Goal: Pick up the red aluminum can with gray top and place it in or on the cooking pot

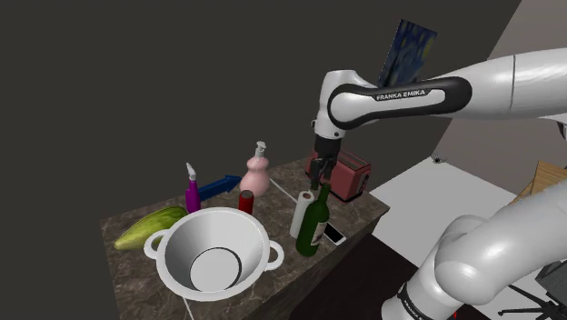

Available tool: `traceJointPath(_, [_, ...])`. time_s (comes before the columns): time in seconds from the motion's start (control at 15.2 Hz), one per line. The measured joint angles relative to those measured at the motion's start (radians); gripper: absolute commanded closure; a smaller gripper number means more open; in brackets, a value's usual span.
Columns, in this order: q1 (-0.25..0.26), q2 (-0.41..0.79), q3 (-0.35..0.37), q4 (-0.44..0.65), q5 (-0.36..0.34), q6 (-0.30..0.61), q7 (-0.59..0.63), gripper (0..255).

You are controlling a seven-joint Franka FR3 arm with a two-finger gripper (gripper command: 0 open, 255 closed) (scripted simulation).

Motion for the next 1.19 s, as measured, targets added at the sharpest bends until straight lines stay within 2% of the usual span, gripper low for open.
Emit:
traceJointPath(0.59, [0.008,0.339,0.026,0.147,-0.015,0.228,0.033,0])
traceJointPath(1.19, [0.028,0.691,0.031,0.430,-0.056,0.333,0.078,0])
